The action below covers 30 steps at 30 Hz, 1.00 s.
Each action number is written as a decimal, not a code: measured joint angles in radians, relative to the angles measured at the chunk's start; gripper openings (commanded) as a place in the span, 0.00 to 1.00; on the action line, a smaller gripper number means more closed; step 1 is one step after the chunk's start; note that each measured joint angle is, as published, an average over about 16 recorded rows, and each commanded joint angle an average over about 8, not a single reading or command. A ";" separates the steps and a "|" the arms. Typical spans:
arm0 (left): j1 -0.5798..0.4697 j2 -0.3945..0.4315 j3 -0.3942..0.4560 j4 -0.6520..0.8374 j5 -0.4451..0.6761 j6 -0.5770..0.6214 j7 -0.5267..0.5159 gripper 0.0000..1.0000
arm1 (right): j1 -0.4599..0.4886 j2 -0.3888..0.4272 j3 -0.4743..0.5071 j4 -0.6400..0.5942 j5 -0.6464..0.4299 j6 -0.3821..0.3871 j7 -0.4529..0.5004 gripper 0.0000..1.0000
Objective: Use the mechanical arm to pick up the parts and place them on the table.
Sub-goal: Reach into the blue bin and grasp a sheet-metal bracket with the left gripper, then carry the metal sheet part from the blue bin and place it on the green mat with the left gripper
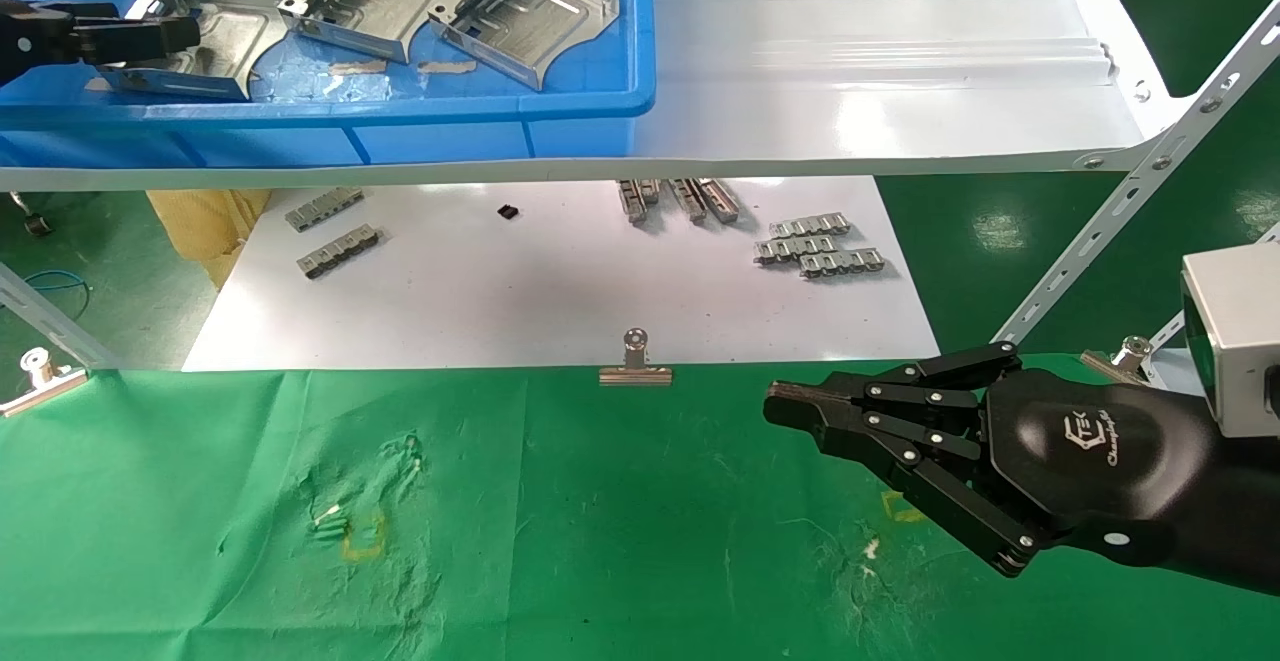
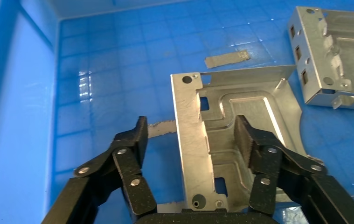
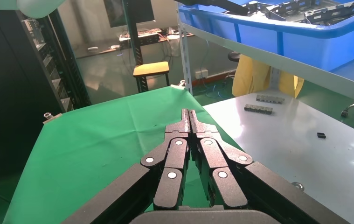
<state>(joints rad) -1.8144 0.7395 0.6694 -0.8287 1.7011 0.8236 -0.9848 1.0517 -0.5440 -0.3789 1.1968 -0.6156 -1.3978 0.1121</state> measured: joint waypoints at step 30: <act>0.027 -0.030 -0.038 -0.090 -0.034 -0.076 -0.007 0.00 | 0.000 0.000 0.000 0.000 0.000 0.000 0.000 0.00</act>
<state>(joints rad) -1.7879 0.7093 0.6311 -0.9188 1.6668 0.7474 -0.9918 1.0517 -0.5440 -0.3789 1.1968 -0.6156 -1.3978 0.1121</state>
